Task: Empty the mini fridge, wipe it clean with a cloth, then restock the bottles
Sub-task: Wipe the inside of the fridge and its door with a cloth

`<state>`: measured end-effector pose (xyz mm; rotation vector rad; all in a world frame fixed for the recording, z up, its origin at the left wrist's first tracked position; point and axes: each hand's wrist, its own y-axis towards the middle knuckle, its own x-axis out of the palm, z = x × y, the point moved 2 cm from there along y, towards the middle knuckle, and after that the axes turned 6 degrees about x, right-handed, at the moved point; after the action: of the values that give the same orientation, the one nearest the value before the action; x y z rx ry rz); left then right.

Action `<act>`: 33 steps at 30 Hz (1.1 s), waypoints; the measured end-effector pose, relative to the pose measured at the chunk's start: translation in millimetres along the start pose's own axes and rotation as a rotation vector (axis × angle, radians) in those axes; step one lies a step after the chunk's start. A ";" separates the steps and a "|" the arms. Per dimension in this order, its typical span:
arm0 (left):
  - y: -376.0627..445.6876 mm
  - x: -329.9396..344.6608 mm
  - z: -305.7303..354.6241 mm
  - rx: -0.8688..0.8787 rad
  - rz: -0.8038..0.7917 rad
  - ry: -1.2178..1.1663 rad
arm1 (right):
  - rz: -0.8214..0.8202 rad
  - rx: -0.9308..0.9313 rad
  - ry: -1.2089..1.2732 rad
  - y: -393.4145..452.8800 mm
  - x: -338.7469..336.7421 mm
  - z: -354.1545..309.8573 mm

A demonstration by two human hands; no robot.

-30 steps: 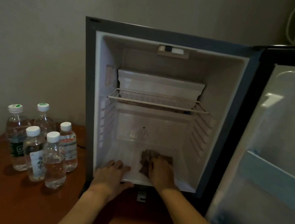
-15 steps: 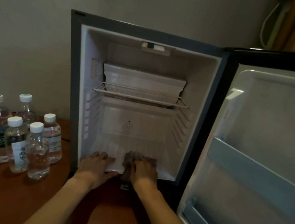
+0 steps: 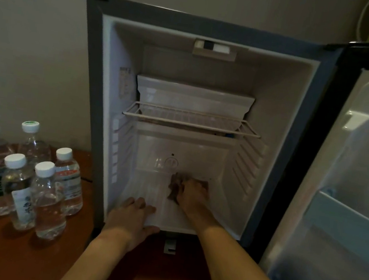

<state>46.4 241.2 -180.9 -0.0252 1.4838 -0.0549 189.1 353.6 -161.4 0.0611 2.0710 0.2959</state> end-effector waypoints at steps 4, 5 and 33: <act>0.2 -2.6 2.9 0.001 -0.024 0.007 | -0.033 -0.043 -0.045 -5.5 -0.2 2.3; -0.5 -3.0 3.7 -0.003 -0.030 0.006 | -0.032 -0.063 -0.036 -11.0 -3.0 3.0; 0.5 6.6 -0.7 0.005 0.036 -0.001 | 0.043 -0.105 -0.059 -23.5 9.4 10.7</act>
<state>46.2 241.3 -187.5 0.0051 1.4828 -0.0291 195.6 334.3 -179.9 0.0499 1.9947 0.4236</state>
